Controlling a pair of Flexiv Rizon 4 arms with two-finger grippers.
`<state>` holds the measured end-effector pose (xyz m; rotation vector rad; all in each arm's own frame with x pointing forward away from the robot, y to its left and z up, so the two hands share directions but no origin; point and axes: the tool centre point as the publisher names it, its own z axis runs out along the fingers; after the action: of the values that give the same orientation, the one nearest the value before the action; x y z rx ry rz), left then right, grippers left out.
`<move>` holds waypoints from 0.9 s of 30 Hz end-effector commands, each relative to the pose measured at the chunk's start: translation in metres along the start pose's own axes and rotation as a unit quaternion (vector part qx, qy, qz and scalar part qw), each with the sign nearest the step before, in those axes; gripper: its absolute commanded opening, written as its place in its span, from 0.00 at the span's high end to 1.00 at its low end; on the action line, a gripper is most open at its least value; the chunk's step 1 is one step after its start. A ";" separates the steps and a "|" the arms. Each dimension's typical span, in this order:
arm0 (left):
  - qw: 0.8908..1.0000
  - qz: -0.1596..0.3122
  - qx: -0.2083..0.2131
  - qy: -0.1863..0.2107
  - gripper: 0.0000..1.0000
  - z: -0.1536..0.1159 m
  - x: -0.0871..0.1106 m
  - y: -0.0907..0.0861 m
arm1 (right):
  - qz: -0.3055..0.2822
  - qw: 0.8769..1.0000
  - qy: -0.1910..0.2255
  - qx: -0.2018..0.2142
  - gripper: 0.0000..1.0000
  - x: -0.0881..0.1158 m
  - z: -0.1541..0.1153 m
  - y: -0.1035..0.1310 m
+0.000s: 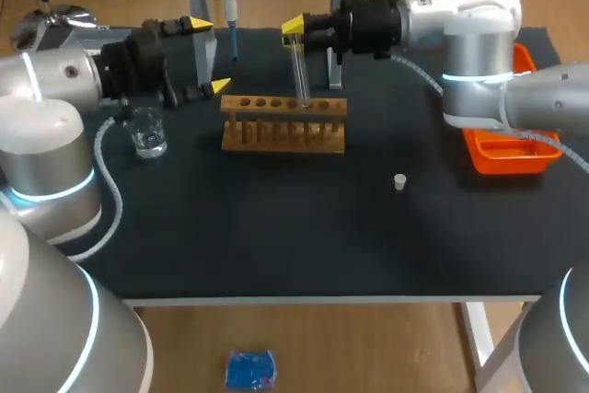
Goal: Invert the test tube, pick up the pipette, mount the tip to pipette, aspirate from beaker and dispense into the tube, eject the tip, return the pipette, and cap with the stopper.
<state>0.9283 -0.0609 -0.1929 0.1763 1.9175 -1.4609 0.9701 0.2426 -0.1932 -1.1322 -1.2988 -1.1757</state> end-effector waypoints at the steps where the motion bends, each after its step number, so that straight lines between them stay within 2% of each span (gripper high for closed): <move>1: 0.991 0.101 0.080 -0.021 0.00 0.006 0.009 -0.007 | 0.000 1.000 -0.001 0.000 1.00 0.001 -0.001 0.000; 4: 0.983 0.169 0.073 -0.003 0.00 0.013 0.017 -0.011 | 0.000 1.000 -0.001 0.000 1.00 0.001 -0.001 0.000; 7: 0.972 0.231 0.038 0.023 0.00 0.023 0.027 -0.016 | 0.000 1.000 -0.001 0.000 1.00 0.001 -0.001 0.000; 10: 0.962 0.271 0.034 0.020 0.00 0.026 0.029 -0.019 | 0.000 1.000 -0.001 0.000 1.00 0.001 -0.001 0.000; 11: 0.957 0.290 0.020 0.022 0.00 0.028 0.030 -0.020 | 0.000 1.000 -0.001 0.000 1.00 0.001 -0.001 0.000; 13: 0.951 0.307 0.026 0.007 0.00 0.030 0.031 -0.024 | 0.000 1.000 -0.001 0.000 1.00 0.001 -0.001 0.000; 15: 0.945 0.328 0.013 0.005 0.00 0.031 0.032 -0.027 | 0.000 1.000 -0.001 0.000 1.00 0.001 -0.001 0.000; 20: 0.930 0.366 0.036 -0.005 0.00 0.043 0.039 -0.033 | 0.000 1.000 -0.001 0.000 1.00 0.001 -0.001 0.000; 26: 0.920 0.384 0.075 0.000 0.00 0.054 0.046 -0.036 | 0.000 1.000 -0.001 0.000 1.00 0.001 -0.001 0.000; 27: 0.923 0.376 0.076 -0.009 0.00 0.054 0.046 -0.036 | 0.000 1.000 -0.001 0.000 1.00 0.001 -0.001 0.000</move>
<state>0.8929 -0.1339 -0.1933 0.8824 1.4806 -1.0386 0.9700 0.2428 -0.1931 -1.1321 -1.2988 -1.1758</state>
